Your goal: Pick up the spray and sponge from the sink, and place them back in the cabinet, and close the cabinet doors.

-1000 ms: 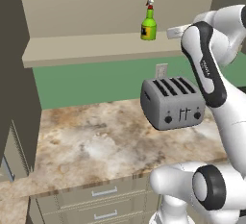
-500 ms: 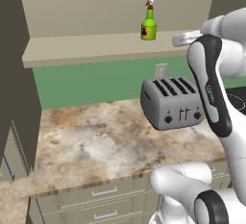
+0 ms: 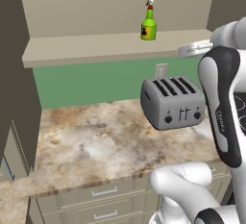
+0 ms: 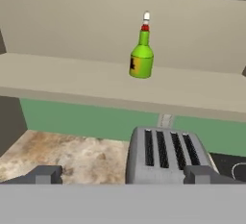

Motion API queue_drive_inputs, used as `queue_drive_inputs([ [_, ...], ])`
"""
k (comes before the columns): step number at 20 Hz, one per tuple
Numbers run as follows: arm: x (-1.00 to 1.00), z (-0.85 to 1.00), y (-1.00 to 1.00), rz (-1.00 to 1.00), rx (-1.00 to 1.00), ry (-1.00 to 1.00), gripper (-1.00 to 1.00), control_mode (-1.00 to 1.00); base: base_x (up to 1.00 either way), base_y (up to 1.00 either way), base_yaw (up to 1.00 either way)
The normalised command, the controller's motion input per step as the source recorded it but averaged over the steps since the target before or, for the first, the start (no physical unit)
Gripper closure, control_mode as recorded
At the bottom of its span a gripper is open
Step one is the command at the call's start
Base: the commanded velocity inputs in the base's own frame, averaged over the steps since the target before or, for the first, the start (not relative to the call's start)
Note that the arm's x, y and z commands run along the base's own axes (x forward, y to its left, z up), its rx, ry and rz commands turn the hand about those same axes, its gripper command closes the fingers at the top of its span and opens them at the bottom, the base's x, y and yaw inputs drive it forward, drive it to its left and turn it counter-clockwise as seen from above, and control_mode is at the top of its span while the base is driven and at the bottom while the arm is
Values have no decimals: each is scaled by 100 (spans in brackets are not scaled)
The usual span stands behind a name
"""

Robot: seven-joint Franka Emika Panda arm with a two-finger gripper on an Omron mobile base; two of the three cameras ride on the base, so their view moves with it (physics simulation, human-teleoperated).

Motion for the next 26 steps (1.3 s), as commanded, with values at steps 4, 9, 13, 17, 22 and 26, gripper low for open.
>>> queue_drive_inputs([
  [4,-67,0,11,-2,0,9,-100,-100,0,0,0],
  [9,-76,0,13,-3,0,11,-100,-100,0,0,0],
  [13,-59,0,16,-6,0,9,-100,-100,0,0,0],
  [17,-54,0,3,-7,0,2,-100,-100,0,0,0],
  [22,-39,0,3,-5,0,0,-100,-100,0,0,0],
  [26,-26,0,0,0,0,0,-100,-100,0,0,0],
])
